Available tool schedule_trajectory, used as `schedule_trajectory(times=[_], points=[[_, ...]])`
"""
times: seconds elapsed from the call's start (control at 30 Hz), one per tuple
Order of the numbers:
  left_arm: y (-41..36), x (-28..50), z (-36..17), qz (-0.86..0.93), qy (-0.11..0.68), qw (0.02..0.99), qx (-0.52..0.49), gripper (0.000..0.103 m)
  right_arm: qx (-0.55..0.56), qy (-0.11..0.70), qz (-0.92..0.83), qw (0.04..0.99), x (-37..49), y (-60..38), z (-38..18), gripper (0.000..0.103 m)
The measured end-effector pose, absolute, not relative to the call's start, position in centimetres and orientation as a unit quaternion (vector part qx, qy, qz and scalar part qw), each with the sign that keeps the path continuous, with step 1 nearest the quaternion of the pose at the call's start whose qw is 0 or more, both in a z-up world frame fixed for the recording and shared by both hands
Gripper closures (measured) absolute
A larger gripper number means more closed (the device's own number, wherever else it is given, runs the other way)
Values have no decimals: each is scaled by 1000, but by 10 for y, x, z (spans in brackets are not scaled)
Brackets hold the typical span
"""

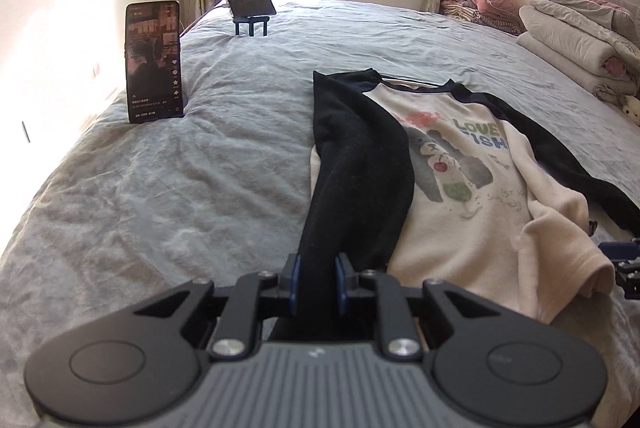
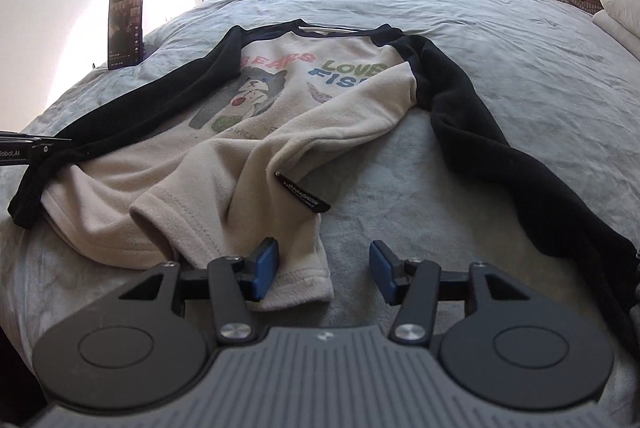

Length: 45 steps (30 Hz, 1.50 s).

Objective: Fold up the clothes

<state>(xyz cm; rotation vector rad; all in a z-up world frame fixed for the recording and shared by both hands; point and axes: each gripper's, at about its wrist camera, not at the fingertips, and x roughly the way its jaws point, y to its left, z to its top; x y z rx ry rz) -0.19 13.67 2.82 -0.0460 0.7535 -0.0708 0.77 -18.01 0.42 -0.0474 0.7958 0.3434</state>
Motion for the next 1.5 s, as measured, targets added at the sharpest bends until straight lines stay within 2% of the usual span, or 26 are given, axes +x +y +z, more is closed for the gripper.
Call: schedule_trajectory(times=[0.07,0.13,0.37,0.43,0.5,0.57,0.6,0.63,0.77,0.83,0.87,0.9,0.93,1.0,1.27,1.5], points=[[145,-1,30,-33,369,928,-41,86,-21,385,166,908,7,-181,4,49],[153,-1,32,-21,367,929,-49,93,-20,384,167,908,6,-181,3,49],[182,3,24,30,374,926,-48,98,-35,381,173,907,0,-178,0,49],[190,3,23,36,377,923,-63,97,-42,380,176,907,-2,-176,-1,55],[199,4,22,38,383,919,-85,95,-45,381,185,905,-3,-173,-1,77],[201,2,23,15,388,915,-108,80,-50,381,184,905,-4,-171,1,85],[201,-1,25,-5,388,913,-126,61,-52,380,180,906,-5,-170,2,87],[200,-4,26,-19,385,913,-135,48,-52,378,176,907,-6,-170,3,88],[187,-12,27,-71,397,905,-137,44,-41,369,157,915,-12,-178,13,90],[178,-14,23,-81,406,903,-116,49,-32,363,147,920,-17,-187,19,90],[174,-16,21,-81,408,903,-104,56,-27,360,141,922,-19,-192,22,90],[170,-17,19,-81,410,904,-91,80,-23,357,136,924,-21,-196,25,90],[166,-19,17,-81,411,904,-79,91,-21,356,131,925,-23,-200,27,90],[169,-24,20,-82,396,910,-92,96,-16,356,117,927,-28,-211,32,90],[194,-31,44,-36,342,932,-110,98,-1,378,86,922,-34,-239,27,91],[228,-4,51,123,294,947,-35,98,-2,391,82,917,-30,-238,15,91]])
